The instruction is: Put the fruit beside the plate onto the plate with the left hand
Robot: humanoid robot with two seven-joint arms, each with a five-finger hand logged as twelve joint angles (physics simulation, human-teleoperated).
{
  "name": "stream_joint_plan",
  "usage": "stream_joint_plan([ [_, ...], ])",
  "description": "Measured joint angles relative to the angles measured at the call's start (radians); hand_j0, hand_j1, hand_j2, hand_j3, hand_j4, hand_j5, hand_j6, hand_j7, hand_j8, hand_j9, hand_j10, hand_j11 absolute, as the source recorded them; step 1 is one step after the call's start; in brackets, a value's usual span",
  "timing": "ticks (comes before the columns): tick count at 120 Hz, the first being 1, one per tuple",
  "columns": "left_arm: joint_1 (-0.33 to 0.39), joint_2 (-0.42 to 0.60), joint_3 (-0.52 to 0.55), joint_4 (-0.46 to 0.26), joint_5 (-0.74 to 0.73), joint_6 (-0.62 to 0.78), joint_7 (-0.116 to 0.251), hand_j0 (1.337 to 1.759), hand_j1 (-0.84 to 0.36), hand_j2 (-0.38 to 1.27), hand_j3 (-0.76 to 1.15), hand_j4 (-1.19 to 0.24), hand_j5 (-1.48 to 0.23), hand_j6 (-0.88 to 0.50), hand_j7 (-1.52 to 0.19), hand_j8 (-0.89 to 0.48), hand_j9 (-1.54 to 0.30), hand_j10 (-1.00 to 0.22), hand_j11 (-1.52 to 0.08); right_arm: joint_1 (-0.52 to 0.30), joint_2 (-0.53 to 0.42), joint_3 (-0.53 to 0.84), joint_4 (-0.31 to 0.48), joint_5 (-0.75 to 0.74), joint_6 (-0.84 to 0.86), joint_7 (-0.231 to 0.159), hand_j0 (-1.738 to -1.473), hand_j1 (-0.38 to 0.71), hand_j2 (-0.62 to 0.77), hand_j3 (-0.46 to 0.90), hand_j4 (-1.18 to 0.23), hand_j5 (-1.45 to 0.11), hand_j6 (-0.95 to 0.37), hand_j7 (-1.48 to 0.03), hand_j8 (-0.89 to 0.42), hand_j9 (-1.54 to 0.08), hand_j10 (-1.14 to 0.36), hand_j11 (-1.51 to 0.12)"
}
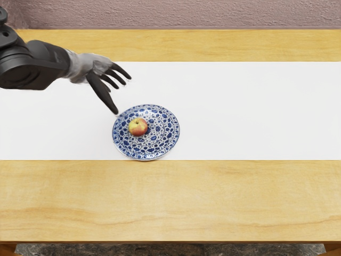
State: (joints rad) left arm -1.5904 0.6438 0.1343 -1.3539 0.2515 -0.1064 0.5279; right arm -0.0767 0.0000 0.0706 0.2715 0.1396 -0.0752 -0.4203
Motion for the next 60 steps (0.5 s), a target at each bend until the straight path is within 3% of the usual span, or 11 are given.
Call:
stream_joint_plan([
  [14,0.086,0.117,-0.149,-0.009,0.002,-0.165,-0.053,1.658,0.04,0.05,0.00,-0.26,-0.33,-0.26,-0.33,-0.26,-0.33,-0.26,-0.33,0.000,0.000,0.000,0.000,0.000,0.000,0.000,-1.658,-0.31,-0.01,0.00,-0.04,-0.05,-0.04,-0.05,-0.04,-0.05,-0.04,-0.05],
  [24,0.229,0.149,-0.282,-0.012,0.002,-0.277,-0.075,1.658,0.04,0.05,0.00,-0.26,-0.33,-0.26,-0.33,-0.26,-0.33,-0.26,-0.33,0.000,0.000,0.000,0.000,0.000,0.000,0.000,-1.658,-0.31,-0.01,0.00,-0.04,-0.05,-0.04,-0.05,-0.04,-0.05,-0.04,-0.05],
  [48,0.438,0.173,-0.588,-0.011,-0.003,-0.462,-0.091,1.658,0.05,0.05,0.00,-0.25,-0.33,-0.26,-0.33,-0.25,-0.33,-0.25,-0.33,0.000,0.000,0.000,0.000,0.000,0.000,0.000,-1.658,-0.31,-0.01,0.00,-0.04,-0.05,-0.04,-0.05,-0.04,-0.05,-0.04,-0.05],
  [60,0.512,0.197,-0.694,0.033,-0.038,-0.489,-0.092,1.658,0.05,0.05,0.00,-0.25,-0.33,-0.25,-0.33,-0.25,-0.33,-0.25,-0.33,0.000,0.000,0.000,0.000,0.000,0.000,0.000,-1.658,-0.31,-0.01,0.00,-0.04,-0.05,-0.04,-0.05,-0.04,-0.05,-0.04,-0.05],
])
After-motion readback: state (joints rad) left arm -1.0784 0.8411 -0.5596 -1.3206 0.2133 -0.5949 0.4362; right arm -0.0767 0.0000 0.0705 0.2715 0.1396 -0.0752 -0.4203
